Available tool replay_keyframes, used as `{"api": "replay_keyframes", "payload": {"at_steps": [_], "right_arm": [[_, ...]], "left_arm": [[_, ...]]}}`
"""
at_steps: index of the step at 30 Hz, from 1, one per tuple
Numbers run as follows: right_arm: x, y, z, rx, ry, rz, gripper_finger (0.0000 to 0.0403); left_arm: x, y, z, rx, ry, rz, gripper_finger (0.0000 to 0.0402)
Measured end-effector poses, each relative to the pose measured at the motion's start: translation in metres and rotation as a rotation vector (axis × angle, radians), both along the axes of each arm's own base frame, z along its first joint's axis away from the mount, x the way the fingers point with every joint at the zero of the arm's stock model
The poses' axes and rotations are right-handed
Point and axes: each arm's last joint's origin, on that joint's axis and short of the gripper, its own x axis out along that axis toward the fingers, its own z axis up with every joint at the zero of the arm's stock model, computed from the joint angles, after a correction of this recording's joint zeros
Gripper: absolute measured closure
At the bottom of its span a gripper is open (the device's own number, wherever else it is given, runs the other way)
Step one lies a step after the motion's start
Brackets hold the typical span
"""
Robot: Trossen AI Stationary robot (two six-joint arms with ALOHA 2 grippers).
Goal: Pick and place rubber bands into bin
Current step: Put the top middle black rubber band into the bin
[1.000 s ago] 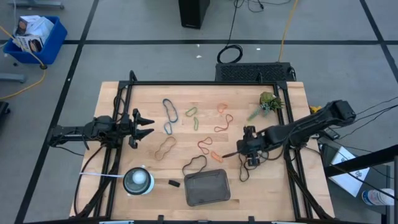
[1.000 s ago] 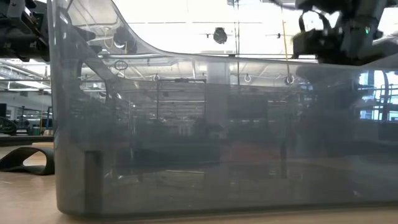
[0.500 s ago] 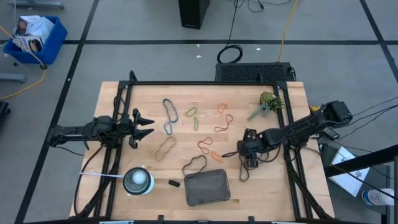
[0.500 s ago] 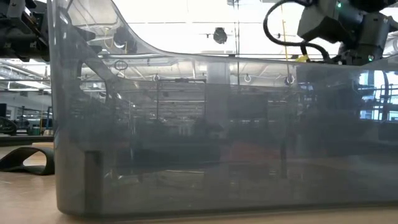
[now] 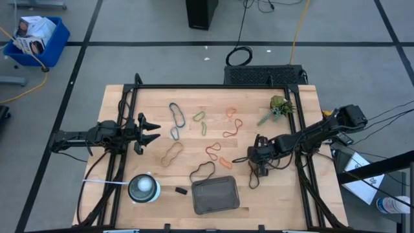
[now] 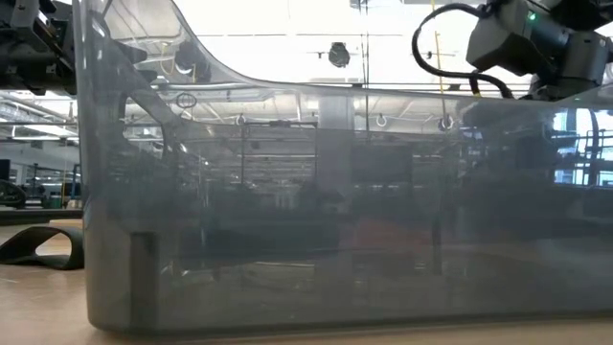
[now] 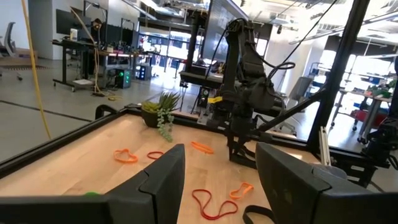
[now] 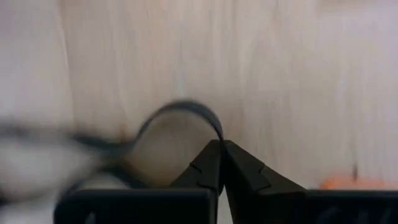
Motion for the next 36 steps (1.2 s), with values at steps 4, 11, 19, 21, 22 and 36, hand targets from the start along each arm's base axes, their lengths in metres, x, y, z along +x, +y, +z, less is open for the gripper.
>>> {"api": "replay_keyframes", "payload": {"at_steps": [4, 11, 19, 21, 22, 36], "right_arm": [[0.01, 0.0, 0.009, -0.019, -0.15, -0.082, 0.04], [0.021, -0.004, 0.048, -0.144, -0.537, -0.175, 0.0401], [0.022, -0.008, 0.125, -0.273, -1.081, -0.107, 0.0402], [0.024, -0.007, 0.145, -0.322, -1.115, -0.071, 0.0402], [0.025, -0.007, 0.155, -0.34, -1.108, -0.055, 0.0402], [0.084, 0.047, 0.254, -0.339, -0.77, 0.288, 0.0402]], "left_arm": [[0.0, 0.0, 0.0, 0.0, 0.0, 0.001, 0.0199], [0.0, 0.001, -0.002, -0.003, 0.017, 0.023, 0.0199], [0.0, 0.001, -0.002, -0.006, 0.022, 0.051, 0.0199], [0.0, 0.001, -0.002, -0.005, 0.022, 0.051, 0.0199], [0.0, 0.001, -0.002, -0.006, 0.022, 0.052, 0.0199], [0.0, 0.001, -0.004, -0.018, 0.041, 0.043, 0.0199]]}}
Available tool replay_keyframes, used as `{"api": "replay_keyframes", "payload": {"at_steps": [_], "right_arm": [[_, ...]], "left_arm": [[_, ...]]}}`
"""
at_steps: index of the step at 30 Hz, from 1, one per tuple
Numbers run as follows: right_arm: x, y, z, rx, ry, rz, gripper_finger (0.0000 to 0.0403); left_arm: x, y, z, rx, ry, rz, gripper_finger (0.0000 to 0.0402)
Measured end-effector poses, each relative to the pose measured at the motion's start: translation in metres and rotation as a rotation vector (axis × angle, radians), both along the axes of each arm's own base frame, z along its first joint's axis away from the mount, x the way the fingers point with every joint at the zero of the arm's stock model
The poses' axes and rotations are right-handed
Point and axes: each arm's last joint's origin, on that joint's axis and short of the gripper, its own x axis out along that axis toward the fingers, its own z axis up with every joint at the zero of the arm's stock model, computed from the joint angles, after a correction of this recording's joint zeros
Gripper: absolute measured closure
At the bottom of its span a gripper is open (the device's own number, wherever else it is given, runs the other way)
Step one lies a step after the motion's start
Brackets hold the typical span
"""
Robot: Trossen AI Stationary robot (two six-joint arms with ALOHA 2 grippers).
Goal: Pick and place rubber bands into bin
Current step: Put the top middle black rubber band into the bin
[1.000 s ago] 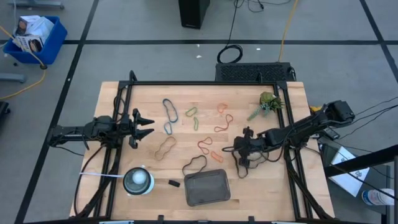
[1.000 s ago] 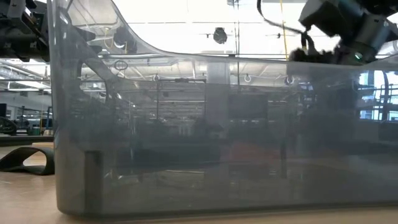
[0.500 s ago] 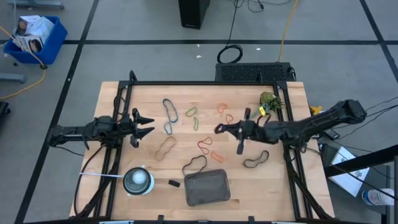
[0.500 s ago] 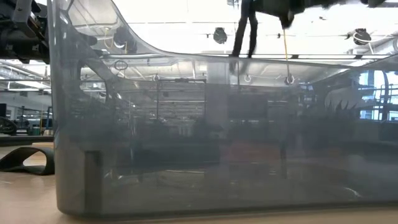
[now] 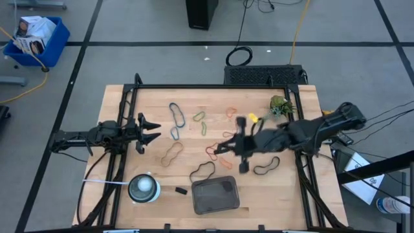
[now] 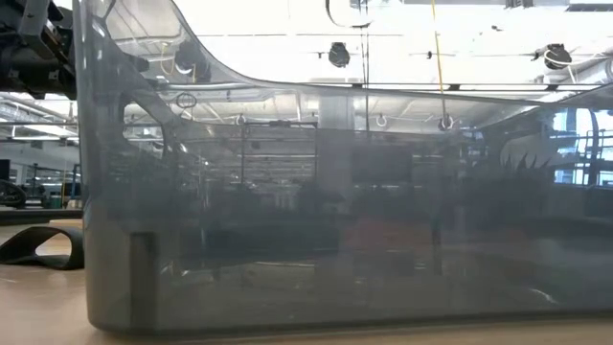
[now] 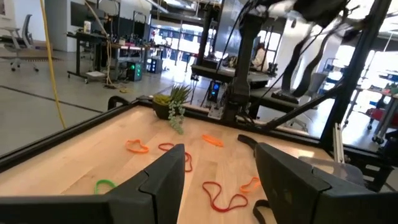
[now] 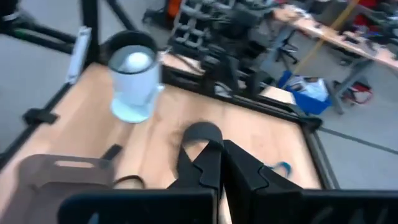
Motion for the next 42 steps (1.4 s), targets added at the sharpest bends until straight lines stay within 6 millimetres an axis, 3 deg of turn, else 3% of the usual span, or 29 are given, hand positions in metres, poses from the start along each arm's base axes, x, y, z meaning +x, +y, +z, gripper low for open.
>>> {"api": "replay_keyframes", "payload": {"at_steps": [6, 19, 25, 29, 34, 42], "right_arm": [[0.019, 0.041, -0.019, 0.014, 0.124, 0.149, 0.0403], [0.06, 0.097, -0.117, -0.048, 0.373, 0.205, 0.0403], [0.073, 0.106, -0.16, -0.085, 0.472, 0.191, 0.0403], [0.078, 0.106, -0.175, -0.075, 0.507, 0.164, 0.0398], [0.078, 0.105, -0.189, -0.056, 0.511, 0.144, 0.0393], [0.076, 0.105, -0.194, -0.06, 0.522, 0.145, 0.0386]], "left_arm": [[0.0, 0.0, 0.0, 0.001, 0.001, -0.001, 0.0199], [0.0, 0.0, 0.0, 0.002, 0.002, -0.001, 0.0199], [0.0, 0.0, 0.0, 0.003, 0.001, -0.001, 0.0199], [0.0, 0.0, 0.0, 0.003, 0.001, -0.001, 0.0199], [0.0, 0.0, 0.0, 0.003, 0.002, -0.001, 0.0199], [0.0, 0.0, 0.0, 0.002, 0.002, -0.001, 0.0199]]}}
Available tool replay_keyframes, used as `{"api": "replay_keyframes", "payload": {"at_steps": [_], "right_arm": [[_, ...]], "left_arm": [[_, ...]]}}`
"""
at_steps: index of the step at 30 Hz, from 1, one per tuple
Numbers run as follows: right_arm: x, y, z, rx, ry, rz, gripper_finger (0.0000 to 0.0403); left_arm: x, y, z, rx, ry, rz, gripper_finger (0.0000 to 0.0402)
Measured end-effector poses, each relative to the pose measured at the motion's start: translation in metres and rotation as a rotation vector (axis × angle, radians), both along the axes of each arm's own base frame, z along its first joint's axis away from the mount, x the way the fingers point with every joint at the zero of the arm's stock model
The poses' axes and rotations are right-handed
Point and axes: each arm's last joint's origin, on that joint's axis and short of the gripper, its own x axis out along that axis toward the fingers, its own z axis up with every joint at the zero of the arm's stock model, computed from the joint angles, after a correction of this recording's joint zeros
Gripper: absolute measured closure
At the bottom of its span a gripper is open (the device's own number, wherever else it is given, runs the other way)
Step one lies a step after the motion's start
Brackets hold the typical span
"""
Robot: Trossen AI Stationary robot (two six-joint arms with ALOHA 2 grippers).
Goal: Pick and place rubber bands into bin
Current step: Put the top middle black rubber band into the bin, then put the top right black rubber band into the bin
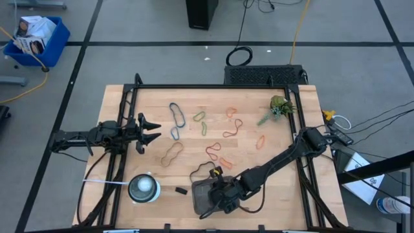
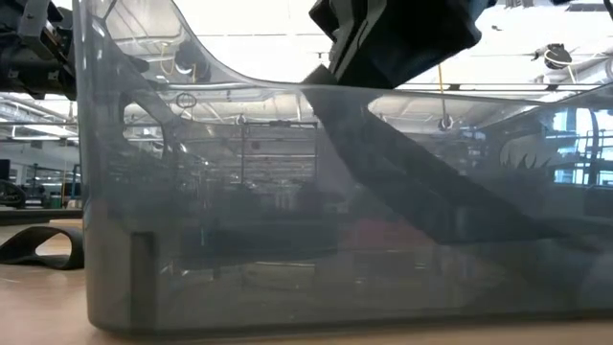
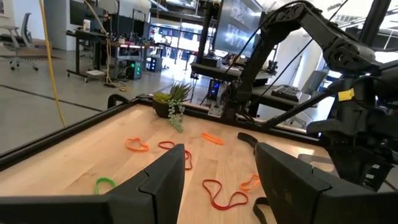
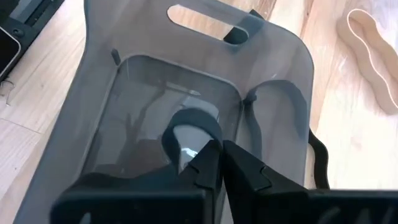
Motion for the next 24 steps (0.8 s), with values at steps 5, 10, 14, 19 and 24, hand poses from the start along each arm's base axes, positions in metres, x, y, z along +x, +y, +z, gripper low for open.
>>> {"api": "replay_keyframes", "payload": {"at_steps": [5, 10, 14, 19, 24], "right_arm": [[0.0, 0.0, 0.0, 0.002, -0.001, 0.0, 0.0348], [-0.003, -0.001, 0.006, 0.009, -0.003, -0.007, 0.0295], [-0.012, -0.005, 0.031, 0.066, -0.025, -0.022, 0.0269], [-0.037, -0.018, 0.079, 0.181, -0.022, -0.024, 0.0256], [-0.081, -0.039, 0.116, 0.218, 0.073, -0.152, 0.0255]], "left_arm": [[0.0, 0.0, 0.0, 0.0, 0.0, 0.0, 0.0199], [0.0, 0.0, 0.0, 0.0, 0.0, 0.0, 0.0199], [0.0, 0.0, 0.0, 0.0, 0.0, 0.0, 0.0199], [0.0, 0.0, 0.0, -0.001, -0.001, 0.0, 0.0199], [0.0, 0.0, 0.0, 0.0, 0.0, 0.0, 0.0199]]}}
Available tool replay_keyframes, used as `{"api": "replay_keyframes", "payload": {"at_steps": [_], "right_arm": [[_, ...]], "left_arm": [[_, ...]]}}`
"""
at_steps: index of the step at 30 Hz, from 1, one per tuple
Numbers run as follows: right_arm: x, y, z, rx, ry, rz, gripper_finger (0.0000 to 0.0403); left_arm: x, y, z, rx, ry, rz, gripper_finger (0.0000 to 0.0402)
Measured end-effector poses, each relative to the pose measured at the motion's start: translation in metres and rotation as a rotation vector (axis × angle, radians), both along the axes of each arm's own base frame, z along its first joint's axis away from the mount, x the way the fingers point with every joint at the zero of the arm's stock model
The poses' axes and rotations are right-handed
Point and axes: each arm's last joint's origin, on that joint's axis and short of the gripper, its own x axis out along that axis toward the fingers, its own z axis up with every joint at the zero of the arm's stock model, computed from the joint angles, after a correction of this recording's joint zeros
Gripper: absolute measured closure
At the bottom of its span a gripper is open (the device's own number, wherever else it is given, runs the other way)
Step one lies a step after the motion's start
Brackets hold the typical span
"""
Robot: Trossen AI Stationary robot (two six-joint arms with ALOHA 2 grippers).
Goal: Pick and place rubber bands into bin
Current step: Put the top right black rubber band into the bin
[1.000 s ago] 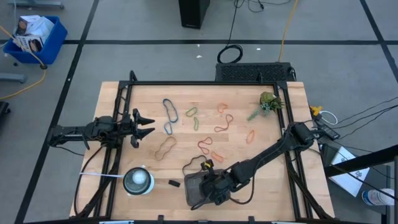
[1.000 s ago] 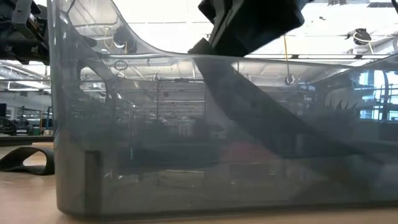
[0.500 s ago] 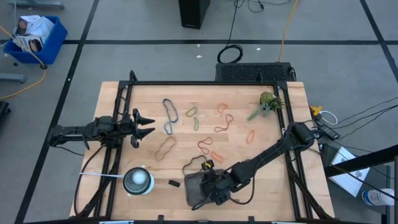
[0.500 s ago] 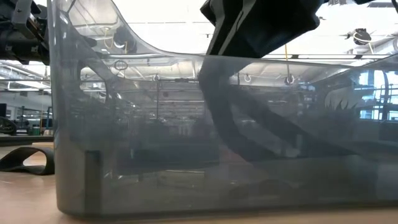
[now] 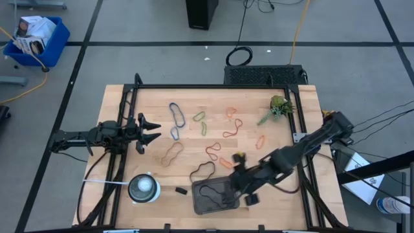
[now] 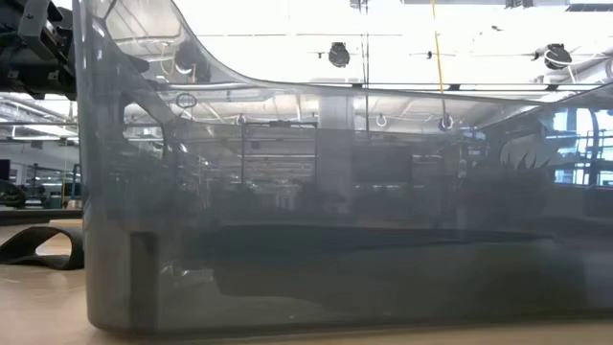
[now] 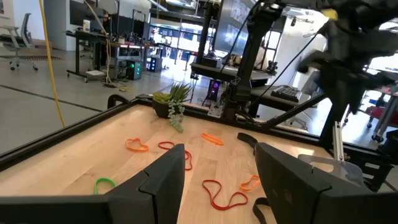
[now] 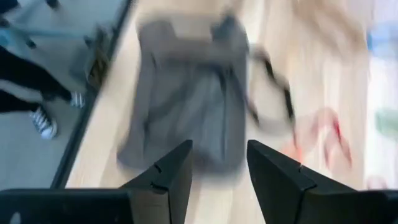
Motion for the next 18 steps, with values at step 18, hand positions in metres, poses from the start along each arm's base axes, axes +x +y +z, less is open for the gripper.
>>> {"api": "replay_keyframes", "payload": {"at_steps": [18], "right_arm": [[-0.075, -0.045, -0.096, -0.131, 0.42, -0.305, 0.0258]], "left_arm": [[0.0, 0.0, 0.0, 0.0, 0.0, 0.0, 0.0199]]}}
